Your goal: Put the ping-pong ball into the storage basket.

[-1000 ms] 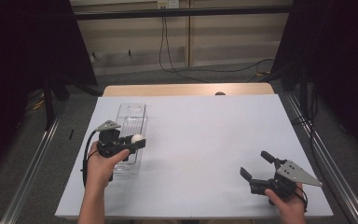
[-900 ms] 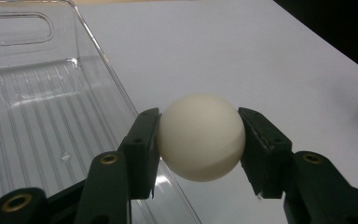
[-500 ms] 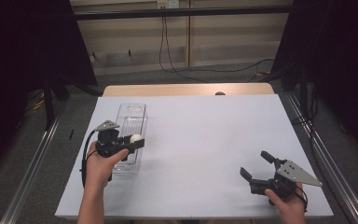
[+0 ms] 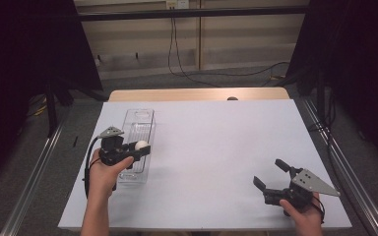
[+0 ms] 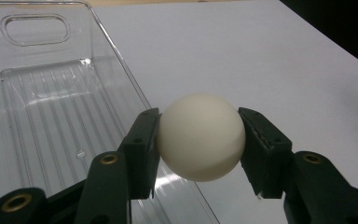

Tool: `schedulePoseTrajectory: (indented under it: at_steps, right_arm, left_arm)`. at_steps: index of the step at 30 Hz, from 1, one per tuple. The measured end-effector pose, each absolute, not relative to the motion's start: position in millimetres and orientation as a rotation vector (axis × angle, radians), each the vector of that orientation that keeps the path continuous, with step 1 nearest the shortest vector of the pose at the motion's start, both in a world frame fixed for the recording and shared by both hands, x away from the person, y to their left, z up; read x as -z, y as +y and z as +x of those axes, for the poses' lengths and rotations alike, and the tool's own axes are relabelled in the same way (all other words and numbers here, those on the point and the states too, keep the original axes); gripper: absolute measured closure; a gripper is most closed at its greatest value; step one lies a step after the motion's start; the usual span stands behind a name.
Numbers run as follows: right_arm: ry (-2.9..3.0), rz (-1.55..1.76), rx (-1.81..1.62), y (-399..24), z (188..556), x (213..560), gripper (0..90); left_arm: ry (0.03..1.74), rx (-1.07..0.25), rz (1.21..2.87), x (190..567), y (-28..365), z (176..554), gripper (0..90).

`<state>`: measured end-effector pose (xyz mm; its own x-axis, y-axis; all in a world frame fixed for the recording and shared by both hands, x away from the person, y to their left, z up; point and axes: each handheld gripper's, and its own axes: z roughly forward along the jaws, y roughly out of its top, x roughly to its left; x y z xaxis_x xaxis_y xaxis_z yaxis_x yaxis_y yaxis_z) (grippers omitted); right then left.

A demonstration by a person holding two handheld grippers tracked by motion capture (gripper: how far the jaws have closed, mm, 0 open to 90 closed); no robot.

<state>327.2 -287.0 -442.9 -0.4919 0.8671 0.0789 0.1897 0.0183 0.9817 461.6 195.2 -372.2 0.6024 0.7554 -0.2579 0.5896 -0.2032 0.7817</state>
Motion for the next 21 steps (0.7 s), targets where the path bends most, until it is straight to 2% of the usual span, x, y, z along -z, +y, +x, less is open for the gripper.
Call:
schedulePoseTrajectory:
  at_steps: [21]
  right_arm:
    - [1.726,1.083,-1.517,-287.0,327.2,442.9,2.3]
  left_arm:
    - [1.099,-0.251,1.887,374.3,202.2,463.3,51.0]
